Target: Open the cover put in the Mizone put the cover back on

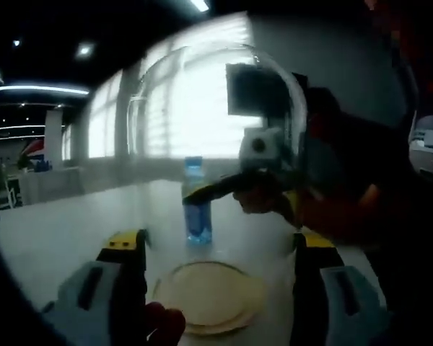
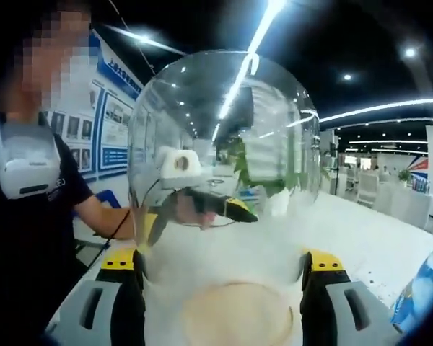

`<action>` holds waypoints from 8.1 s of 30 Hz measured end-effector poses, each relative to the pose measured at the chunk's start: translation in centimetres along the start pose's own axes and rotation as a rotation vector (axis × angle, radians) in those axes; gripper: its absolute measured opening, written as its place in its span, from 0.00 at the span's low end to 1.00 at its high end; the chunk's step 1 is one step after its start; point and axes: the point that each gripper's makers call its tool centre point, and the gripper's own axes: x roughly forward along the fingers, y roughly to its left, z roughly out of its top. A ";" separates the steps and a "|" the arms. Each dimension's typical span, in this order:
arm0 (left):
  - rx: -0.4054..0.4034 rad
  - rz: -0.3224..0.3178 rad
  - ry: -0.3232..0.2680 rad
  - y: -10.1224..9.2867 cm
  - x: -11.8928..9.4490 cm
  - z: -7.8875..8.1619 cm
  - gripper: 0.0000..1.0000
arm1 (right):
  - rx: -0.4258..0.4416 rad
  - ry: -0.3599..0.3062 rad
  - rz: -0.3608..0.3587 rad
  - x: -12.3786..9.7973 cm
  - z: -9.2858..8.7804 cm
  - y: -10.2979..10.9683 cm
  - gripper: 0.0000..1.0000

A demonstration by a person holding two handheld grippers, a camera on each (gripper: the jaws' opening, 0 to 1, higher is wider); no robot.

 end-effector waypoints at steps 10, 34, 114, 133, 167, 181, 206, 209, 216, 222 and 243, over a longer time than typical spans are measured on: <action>0.015 0.026 0.029 -1.9 -1.7 -0.1 0.69 | -0.023 0.027 0.018 0.5 0.0 2.2 0.84; 0.022 0.048 0.091 -7.3 -3.3 -1.5 0.69 | 0.017 -0.016 0.031 -0.8 -1.5 7.7 0.84; 0.005 0.064 -0.085 -13.5 -7.0 -2.8 0.66 | 0.085 -0.209 -0.031 -3.3 -2.2 14.0 0.83; -0.042 0.205 -0.196 -12.0 -11.3 -2.3 0.51 | -0.020 -0.231 -0.157 -7.1 -3.0 15.6 0.53; 0.054 0.537 -0.159 -3.6 -13.2 -4.5 0.40 | 0.090 -0.258 -0.568 -11.9 -5.0 6.4 0.42; -0.003 0.585 -0.138 -2.3 -13.2 -7.4 0.40 | 0.141 -0.215 -0.683 -11.7 -7.8 5.0 0.41; -0.001 0.671 -0.100 -1.7 -14.2 -8.1 0.34 | 0.128 -0.176 -0.722 -11.8 -8.6 4.9 0.23; 0.019 0.649 -0.061 -2.0 -13.6 -8.7 0.37 | 0.092 -0.152 -0.753 -12.1 -8.8 4.4 0.23; 0.021 0.656 -0.052 -2.2 -13.3 -8.7 0.39 | 0.040 -0.117 -0.834 -12.9 -8.9 3.4 0.23; 0.009 0.650 -0.064 -1.8 -13.5 -8.8 0.39 | 0.079 -0.111 -0.937 -14.7 -7.7 1.1 0.20; -0.011 0.657 -0.072 -0.8 -14.2 -8.9 0.38 | -0.037 -0.156 -1.073 -14.2 1.7 -8.0 0.28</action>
